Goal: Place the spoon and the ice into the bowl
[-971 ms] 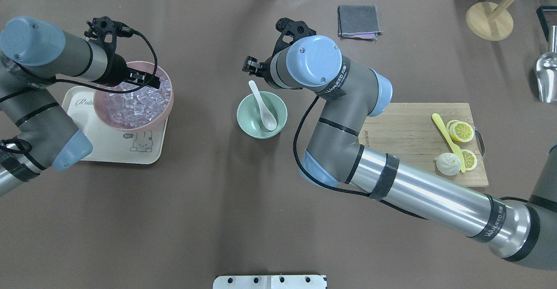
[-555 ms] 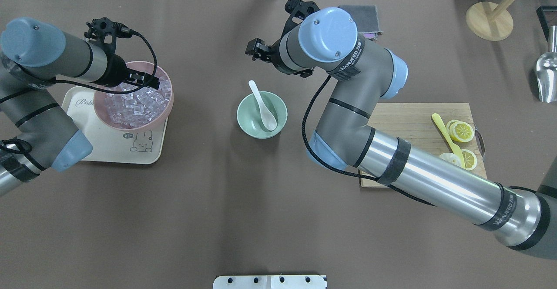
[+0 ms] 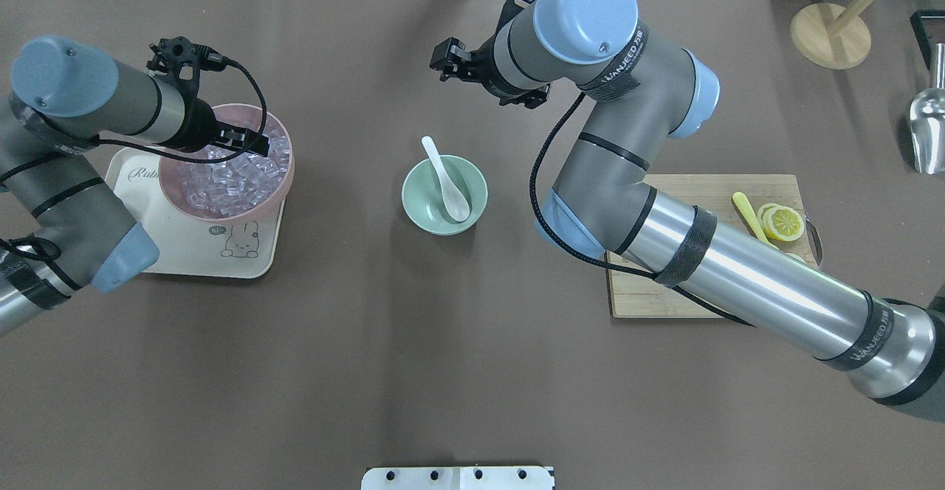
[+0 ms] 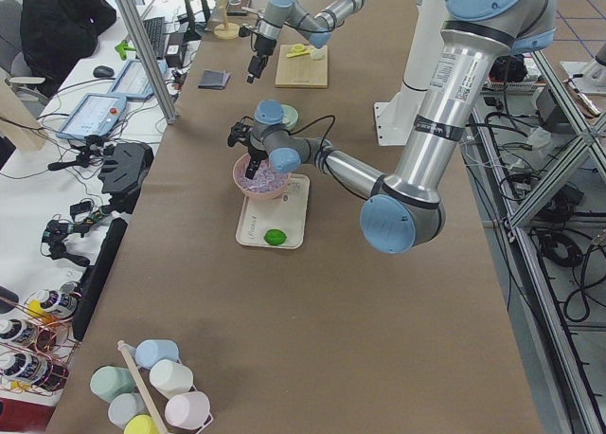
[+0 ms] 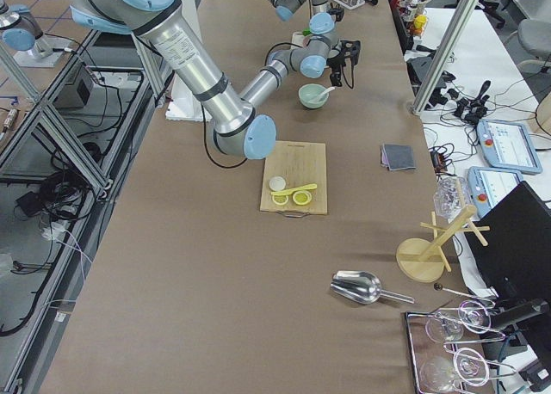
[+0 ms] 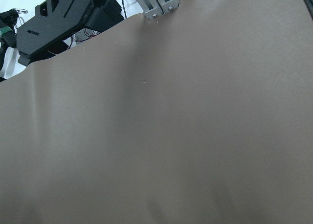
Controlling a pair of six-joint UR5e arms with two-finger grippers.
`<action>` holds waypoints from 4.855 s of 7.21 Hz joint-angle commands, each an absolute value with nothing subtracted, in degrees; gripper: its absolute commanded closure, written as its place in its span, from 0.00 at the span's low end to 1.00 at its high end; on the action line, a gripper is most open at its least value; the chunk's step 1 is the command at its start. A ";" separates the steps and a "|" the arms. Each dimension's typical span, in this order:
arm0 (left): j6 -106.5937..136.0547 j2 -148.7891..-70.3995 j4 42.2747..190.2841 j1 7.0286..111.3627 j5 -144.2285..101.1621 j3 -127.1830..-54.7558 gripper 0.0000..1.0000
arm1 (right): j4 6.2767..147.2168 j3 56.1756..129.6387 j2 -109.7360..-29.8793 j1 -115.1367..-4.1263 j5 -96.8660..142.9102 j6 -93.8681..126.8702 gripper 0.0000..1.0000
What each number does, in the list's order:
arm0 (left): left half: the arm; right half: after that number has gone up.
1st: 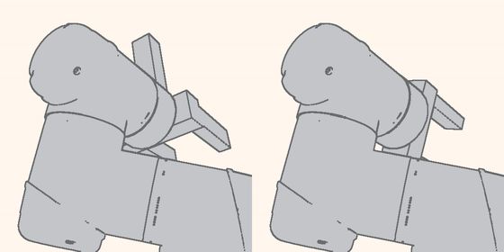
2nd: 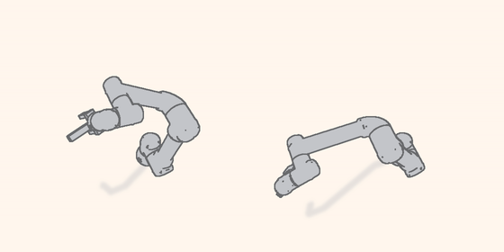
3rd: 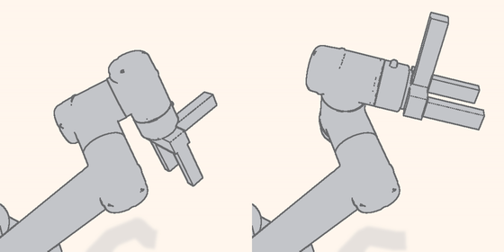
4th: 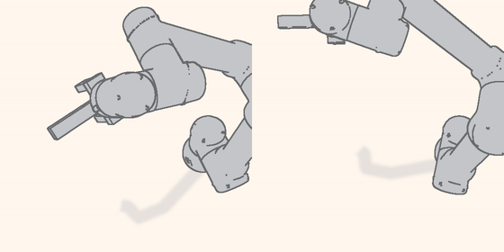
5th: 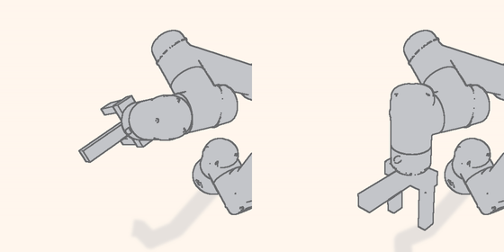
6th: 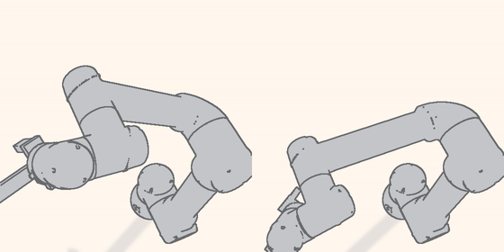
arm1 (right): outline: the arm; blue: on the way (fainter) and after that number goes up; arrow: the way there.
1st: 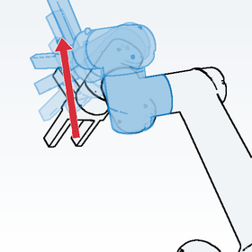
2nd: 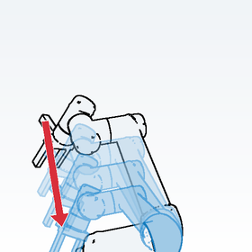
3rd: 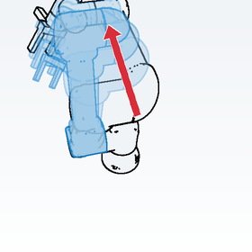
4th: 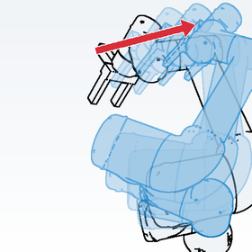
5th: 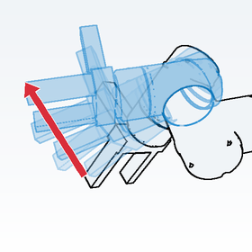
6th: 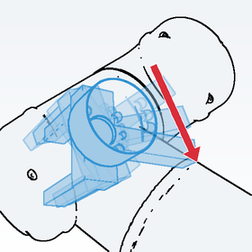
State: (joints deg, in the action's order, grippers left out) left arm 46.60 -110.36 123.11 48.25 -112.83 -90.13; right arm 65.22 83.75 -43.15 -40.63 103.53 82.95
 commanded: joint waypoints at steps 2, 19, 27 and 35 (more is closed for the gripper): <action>46.76 -110.48 123.13 47.38 -112.15 -90.00 0.16 | 65.21 84.11 -43.42 -42.27 106.96 82.53 0.00; 57.60 -114.93 122.26 49.31 -115.49 -99.15 1.00 | 65.13 88.59 -47.89 -42.97 107.75 82.01 0.00; 70.31 -131.05 122.26 29.90 -95.71 -85.70 1.00 | 65.13 88.59 -49.04 -44.30 108.72 80.77 0.00; 52.78 -125.51 87.40 40.56 -98.32 -116.33 0.02 | 84.37 103.97 -58.65 -51.50 116.36 62.59 0.00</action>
State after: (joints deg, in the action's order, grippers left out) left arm 59.18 -126.28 95.90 35.73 -95.71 -109.12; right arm 75.39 95.89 -53.66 -49.72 114.57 72.30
